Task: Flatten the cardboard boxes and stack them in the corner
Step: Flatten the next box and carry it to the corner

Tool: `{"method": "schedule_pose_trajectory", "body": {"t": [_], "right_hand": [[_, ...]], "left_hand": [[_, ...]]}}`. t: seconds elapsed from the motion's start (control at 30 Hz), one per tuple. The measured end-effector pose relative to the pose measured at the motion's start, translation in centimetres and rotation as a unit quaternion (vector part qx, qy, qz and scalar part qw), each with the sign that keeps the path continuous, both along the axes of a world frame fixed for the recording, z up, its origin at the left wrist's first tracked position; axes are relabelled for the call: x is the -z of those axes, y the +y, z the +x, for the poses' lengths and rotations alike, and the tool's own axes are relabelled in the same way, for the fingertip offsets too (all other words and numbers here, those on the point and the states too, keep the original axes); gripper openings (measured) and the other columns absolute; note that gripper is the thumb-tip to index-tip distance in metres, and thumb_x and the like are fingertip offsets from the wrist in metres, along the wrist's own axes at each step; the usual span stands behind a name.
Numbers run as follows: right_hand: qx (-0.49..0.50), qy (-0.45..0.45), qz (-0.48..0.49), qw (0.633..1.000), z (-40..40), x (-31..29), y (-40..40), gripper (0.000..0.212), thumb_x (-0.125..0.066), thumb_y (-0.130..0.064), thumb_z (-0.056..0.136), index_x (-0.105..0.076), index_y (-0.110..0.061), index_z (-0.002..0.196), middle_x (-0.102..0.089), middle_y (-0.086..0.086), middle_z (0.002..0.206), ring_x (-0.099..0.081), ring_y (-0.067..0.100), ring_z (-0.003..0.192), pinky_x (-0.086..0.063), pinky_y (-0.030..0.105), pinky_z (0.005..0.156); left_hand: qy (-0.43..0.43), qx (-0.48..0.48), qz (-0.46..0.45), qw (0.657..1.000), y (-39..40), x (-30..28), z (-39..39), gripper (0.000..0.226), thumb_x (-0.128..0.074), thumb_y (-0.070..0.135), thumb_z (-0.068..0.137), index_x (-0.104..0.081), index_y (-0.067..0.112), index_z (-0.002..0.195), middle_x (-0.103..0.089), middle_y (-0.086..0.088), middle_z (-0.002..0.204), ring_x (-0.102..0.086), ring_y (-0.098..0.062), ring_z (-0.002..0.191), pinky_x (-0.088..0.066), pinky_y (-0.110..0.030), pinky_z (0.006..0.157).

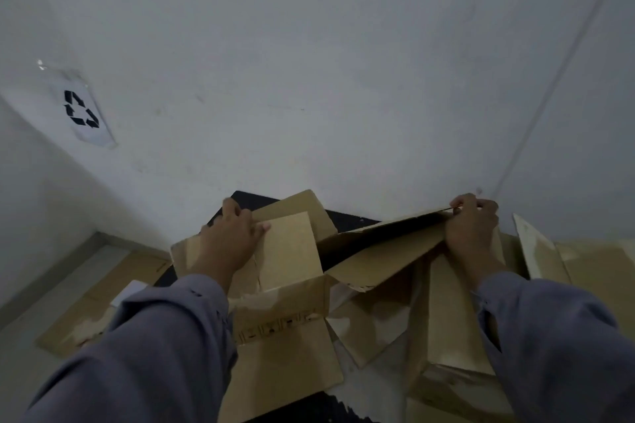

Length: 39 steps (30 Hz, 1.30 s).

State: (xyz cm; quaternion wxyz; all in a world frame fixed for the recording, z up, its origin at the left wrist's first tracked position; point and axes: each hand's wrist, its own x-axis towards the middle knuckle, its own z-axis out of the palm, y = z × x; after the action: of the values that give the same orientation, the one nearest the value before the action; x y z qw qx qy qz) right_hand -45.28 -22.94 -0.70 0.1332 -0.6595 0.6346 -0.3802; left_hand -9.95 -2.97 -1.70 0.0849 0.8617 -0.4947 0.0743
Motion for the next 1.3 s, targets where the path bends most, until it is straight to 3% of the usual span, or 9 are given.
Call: {"method": "schedule_pose_trajectory", "body": {"t": [0.2, 0.4, 0.57, 0.67, 0.73, 0.8, 0.9, 1.1, 1.3], "right_hand": [[0.109, -0.224, -0.011, 0.968, 4.0, 0.6, 3.6, 0.050, -0.045, -0.006, 0.094, -0.034, -0.016, 0.142, -0.026, 0.019, 0.148, -0.047, 0.028, 0.117, -0.038, 0.033, 0.095], [0.106, -0.330, 0.032, 0.937, 7.3, 0.5, 7.4, 0.060, -0.033, -0.033, 0.104, -0.001, -0.021, 0.154, -0.031, 0.019, 0.154, -0.038, 0.036, 0.135, -0.031, 0.038, 0.107], [0.071, -0.384, 0.109, 0.914, 8.0, 3.2, 11.0, 0.072, -0.024, -0.070, 0.092, -0.031, -0.028, 0.149, -0.038, 0.010, 0.152, -0.036, 0.031, 0.138, -0.025, 0.045, 0.116], [0.038, -0.383, 0.169, 0.907, 5.1, 11.0, 9.3, 0.083, -0.025, -0.098, 0.064, -0.058, -0.047, 0.121, -0.058, -0.003, 0.128, -0.055, 0.020, 0.113, -0.043, 0.044, 0.099], [0.039, -0.388, 0.225, 0.893, 5.0, 11.3, 11.5, 0.071, -0.029, -0.094, 0.068, -0.062, -0.041, 0.101, -0.062, 0.000, 0.102, -0.058, 0.019, 0.084, -0.049, 0.036, 0.077], [0.029, -0.365, 0.281, 0.887, 7.2, 7.2, 16.9, 0.065, -0.029, -0.078, 0.086, -0.056, -0.028, 0.117, -0.065, 0.009, 0.093, -0.062, 0.029, 0.080, -0.053, 0.043, 0.075], [-0.014, -0.292, 0.349, 0.890, 8.3, 5.6, 21.3, 0.062, -0.028, -0.057, 0.099, -0.041, -0.013, 0.141, -0.064, 0.014, 0.109, -0.060, 0.030, 0.091, -0.048, 0.037, 0.073], [-0.022, -0.210, 0.422, 0.882, 8.9, 6.9, 28.3, 0.047, -0.039, -0.041, 0.101, -0.050, -0.004, 0.128, -0.060, 0.017, 0.120, -0.052, 0.023, 0.092, -0.044, 0.037, 0.085], [-0.019, -0.267, 0.446, 0.854, 10.6, 10.0, 33.7, 0.074, -0.054, -0.049, 0.093, -0.028, -0.007, 0.147, -0.043, 0.014, 0.145, -0.049, 0.031, 0.123, -0.040, 0.034, 0.086]], "left_hand": [[0.095, 0.093, -0.028, 0.991, 0.4, -1.6, 2.3, 0.074, -0.038, 0.089, 0.070, -0.042, 0.022, 0.102, -0.054, 0.001, 0.097, -0.060, -0.025, 0.082, -0.043, -0.034, 0.066], [0.121, 0.123, 0.016, 0.985, -0.8, -2.2, 3.6, 0.085, -0.058, 0.086, 0.060, -0.056, 0.018, 0.113, -0.062, 0.002, 0.097, -0.059, -0.019, 0.089, -0.047, -0.031, 0.066], [0.196, 0.114, -0.033, 0.973, -0.2, -1.6, 4.0, 0.071, -0.063, 0.084, 0.058, -0.060, 0.021, 0.091, -0.061, 0.006, 0.087, -0.060, -0.016, 0.082, -0.053, -0.034, 0.069], [0.267, 0.102, -0.040, 0.957, 0.7, -2.0, 4.9, 0.067, -0.069, 0.080, 0.056, -0.065, 0.018, 0.082, -0.066, 0.001, 0.084, -0.063, -0.017, 0.076, -0.056, -0.039, 0.071], [0.300, 0.097, -0.042, 0.948, 1.3, -2.5, 5.8, 0.074, -0.071, 0.078, 0.055, -0.070, 0.010, 0.083, -0.070, -0.006, 0.083, -0.065, -0.021, 0.073, -0.055, -0.043, 0.072], [0.324, 0.092, -0.052, 0.940, 2.2, -2.9, 6.2, 0.081, -0.072, 0.078, 0.052, -0.071, 0.004, 0.082, -0.071, -0.010, 0.081, -0.067, -0.024, 0.070, -0.056, -0.043, 0.067], [0.353, 0.074, -0.058, 0.931, 5.2, -3.0, 6.0, 0.067, -0.074, 0.074, 0.056, -0.062, 0.009, 0.069, -0.059, -0.009, 0.069, -0.058, -0.022, 0.061, -0.043, -0.035, 0.056], [0.418, 0.013, -0.118, 0.901, 13.5, -1.8, 5.8, 0.064, -0.075, 0.068, 0.063, -0.061, 0.006, 0.070, -0.059, -0.007, 0.070, -0.057, -0.022, 0.064, -0.043, -0.034, 0.060], [0.528, -0.090, -0.168, 0.827, 20.9, -1.3, 6.5, 0.052, -0.080, 0.060, 0.064, -0.066, 0.011, 0.076, -0.065, -0.003, 0.081, -0.062, -0.027, 0.084, -0.050, -0.036, 0.076]]}}
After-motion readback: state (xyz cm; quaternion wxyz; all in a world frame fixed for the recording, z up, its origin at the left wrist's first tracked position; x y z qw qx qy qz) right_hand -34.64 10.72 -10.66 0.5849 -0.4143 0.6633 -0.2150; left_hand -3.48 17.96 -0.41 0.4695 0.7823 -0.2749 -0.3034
